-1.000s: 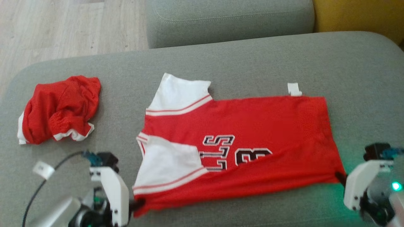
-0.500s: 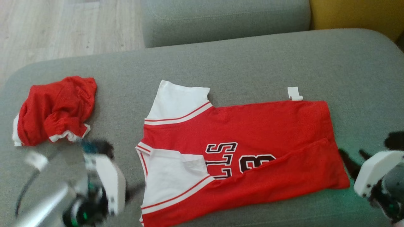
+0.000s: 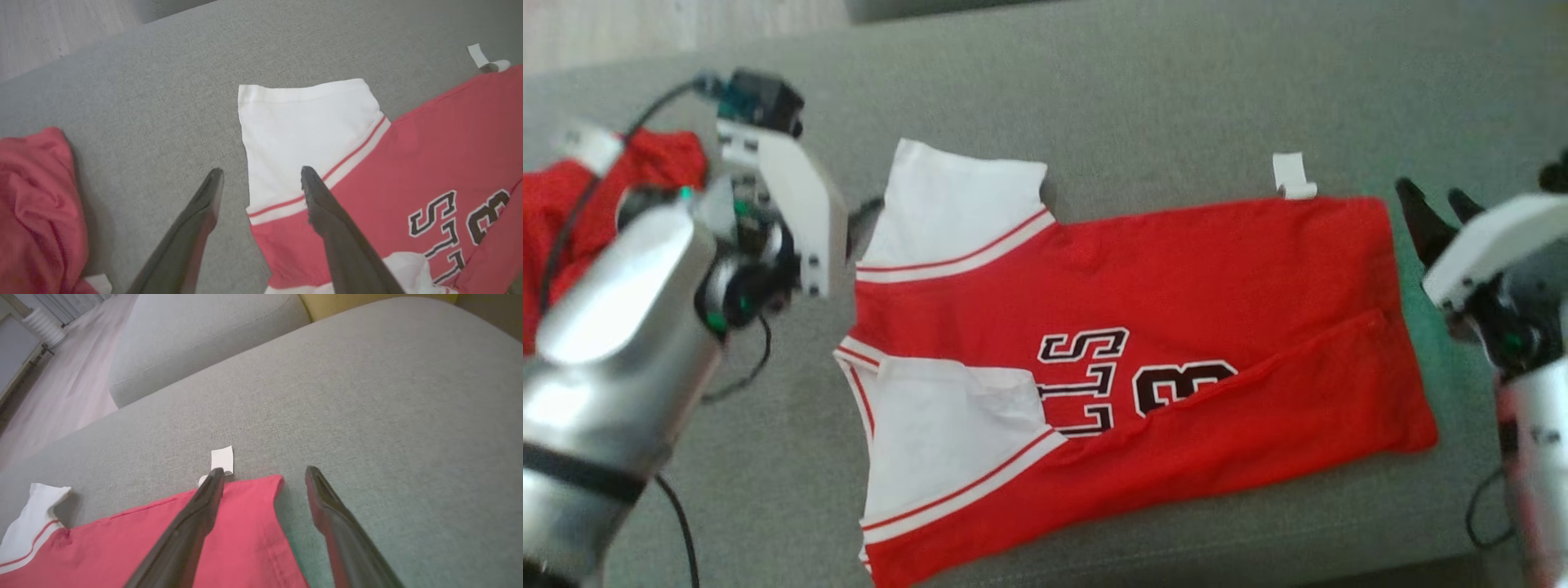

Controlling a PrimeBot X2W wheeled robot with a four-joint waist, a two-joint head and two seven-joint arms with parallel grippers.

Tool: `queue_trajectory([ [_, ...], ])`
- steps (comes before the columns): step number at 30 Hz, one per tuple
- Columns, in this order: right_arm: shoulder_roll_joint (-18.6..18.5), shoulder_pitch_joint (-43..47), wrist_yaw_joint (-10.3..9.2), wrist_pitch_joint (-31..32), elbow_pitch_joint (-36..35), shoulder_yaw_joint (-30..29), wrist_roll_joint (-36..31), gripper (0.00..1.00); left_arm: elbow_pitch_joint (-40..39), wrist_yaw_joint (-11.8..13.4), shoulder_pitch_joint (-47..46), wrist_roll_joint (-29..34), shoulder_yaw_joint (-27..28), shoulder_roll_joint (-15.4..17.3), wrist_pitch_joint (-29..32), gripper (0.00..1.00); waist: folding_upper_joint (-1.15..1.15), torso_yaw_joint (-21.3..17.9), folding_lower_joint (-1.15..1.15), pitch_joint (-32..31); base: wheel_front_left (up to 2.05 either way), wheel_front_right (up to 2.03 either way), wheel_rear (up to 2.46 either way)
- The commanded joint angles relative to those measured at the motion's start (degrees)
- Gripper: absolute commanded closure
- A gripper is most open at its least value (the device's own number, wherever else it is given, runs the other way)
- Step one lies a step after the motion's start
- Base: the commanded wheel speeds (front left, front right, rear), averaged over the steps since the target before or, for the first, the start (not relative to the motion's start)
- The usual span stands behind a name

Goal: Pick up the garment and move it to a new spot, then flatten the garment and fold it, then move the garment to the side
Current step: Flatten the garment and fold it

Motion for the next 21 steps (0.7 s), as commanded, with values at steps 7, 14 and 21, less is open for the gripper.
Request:
queue_trajectory([
  [7, -1.66, -11.16, 0.39, 2.57, 9.63, 7.11, 2.18, 0.02, 10.34, -3.77, -13.14, 1.40, 1.57, -3.09, 0.39, 0.00, 0.00, -1.79, 0.00, 7.63, 0.00, 0.00, 0.00],
  [14, -1.80, -15.78, 0.39, 1.99, 14.38, 11.74, 4.53, 0.01, 18.97, -6.53, -18.15, 1.10, 0.85, -5.62, 1.43, 0.00, 0.00, -3.03, 0.00, 10.89, 0.00, 0.00, 0.00],
  [21, -1.99, -18.66, 0.39, 0.70, 16.34, 17.77, 8.08, 0.15, 25.95, -7.76, -22.37, 2.49, -0.44, -6.84, -0.03, 0.00, 0.00, -4.80, 0.00, 13.57, 0.00, 0.00, 0.00],
])
